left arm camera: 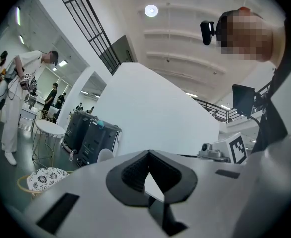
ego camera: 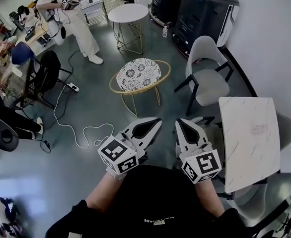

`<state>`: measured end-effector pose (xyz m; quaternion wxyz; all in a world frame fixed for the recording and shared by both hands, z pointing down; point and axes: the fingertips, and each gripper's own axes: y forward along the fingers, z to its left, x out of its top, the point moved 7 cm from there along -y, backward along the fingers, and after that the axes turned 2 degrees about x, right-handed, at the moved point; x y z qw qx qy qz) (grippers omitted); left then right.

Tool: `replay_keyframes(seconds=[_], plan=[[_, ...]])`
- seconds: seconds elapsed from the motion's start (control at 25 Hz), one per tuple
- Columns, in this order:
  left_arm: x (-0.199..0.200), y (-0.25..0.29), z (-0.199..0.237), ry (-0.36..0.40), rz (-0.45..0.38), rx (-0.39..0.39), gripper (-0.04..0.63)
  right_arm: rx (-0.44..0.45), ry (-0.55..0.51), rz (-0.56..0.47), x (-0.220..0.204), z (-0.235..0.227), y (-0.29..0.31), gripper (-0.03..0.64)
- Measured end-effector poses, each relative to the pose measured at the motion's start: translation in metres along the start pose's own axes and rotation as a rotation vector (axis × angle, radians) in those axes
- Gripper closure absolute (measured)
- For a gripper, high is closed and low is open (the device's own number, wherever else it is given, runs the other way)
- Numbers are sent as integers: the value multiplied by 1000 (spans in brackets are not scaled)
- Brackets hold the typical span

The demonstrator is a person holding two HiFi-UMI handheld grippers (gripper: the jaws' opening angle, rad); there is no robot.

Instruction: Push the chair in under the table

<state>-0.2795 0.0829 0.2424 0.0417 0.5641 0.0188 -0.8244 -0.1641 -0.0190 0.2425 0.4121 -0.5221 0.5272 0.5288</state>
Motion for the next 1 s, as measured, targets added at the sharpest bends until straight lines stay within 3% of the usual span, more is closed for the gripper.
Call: replay_keyframes(seconds=[1.0], plan=[[-13, 7, -4, -17, 49, -13, 589, -40, 39, 33, -15, -6, -8, 604]])
